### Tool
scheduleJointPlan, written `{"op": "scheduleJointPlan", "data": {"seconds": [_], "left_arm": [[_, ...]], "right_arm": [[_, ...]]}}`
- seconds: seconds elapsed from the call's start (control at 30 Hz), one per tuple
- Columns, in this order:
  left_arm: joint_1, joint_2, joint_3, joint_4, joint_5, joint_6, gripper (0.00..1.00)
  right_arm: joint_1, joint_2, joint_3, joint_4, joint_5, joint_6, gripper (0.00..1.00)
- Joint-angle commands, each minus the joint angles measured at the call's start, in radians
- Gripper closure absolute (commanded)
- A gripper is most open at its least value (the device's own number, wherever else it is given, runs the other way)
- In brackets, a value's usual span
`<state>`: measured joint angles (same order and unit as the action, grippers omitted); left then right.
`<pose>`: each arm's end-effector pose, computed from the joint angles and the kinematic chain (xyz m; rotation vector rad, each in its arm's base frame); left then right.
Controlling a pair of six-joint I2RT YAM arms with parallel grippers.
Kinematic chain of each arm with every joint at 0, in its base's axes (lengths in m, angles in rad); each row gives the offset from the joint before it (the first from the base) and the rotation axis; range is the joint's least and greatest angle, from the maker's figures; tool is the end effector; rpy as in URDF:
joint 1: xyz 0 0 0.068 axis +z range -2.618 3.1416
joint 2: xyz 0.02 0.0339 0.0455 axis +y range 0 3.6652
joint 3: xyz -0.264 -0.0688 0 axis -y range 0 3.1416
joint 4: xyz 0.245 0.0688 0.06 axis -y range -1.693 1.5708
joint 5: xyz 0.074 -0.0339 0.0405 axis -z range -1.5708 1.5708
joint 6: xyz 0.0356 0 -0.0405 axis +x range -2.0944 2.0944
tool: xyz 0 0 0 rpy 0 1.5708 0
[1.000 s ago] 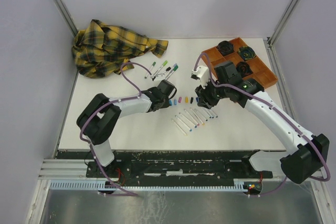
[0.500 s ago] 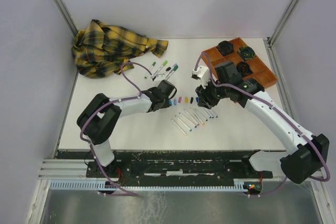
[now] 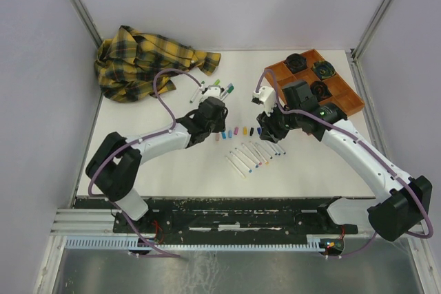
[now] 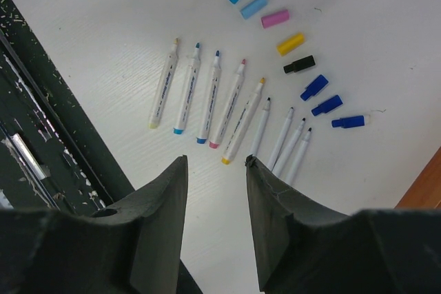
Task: Open the pen caps
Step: Place the pen cap at the center of the board, then pick up the pen from the center of the board.
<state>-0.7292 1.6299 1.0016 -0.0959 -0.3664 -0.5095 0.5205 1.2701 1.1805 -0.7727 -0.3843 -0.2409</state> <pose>0.2690 -0.2233 0.2105 0.0598 2.2486 -0.2481 0.2196 0.1413 0.3222 -1.0648 2.1902 0.5931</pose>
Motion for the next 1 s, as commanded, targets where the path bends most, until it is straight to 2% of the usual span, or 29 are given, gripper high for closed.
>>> {"op": "scheduleJointPlan", "data": {"seconds": [0.0,0.23,0.53,0.6,0.73,0.97], "left_arm": [[0.026,0.012,0.074,0.054,-0.024,0.199,0.48],[0.118,0.107,0.190,0.042,0.176,0.336,0.33],[0.200,0.325,0.450,-0.138,0.262,0.423,0.32],[0.201,0.369,0.500,-0.164,0.260,0.437,0.34],[0.205,0.449,0.595,-0.223,0.256,0.461,0.43],[0.221,0.550,0.721,-0.292,0.260,0.482,0.51]], "right_arm": [[-0.009,-0.031,0.004,0.025,-0.009,-0.010,0.53],[-0.016,-0.030,0.005,0.026,-0.002,-0.012,0.53],[-0.016,-0.029,0.005,0.025,-0.002,-0.014,0.53],[-0.017,-0.027,0.005,0.025,-0.001,-0.015,0.53],[-0.018,-0.027,0.005,0.023,-0.002,-0.015,0.53],[-0.017,-0.025,0.006,0.022,-0.004,-0.017,0.53]]}}
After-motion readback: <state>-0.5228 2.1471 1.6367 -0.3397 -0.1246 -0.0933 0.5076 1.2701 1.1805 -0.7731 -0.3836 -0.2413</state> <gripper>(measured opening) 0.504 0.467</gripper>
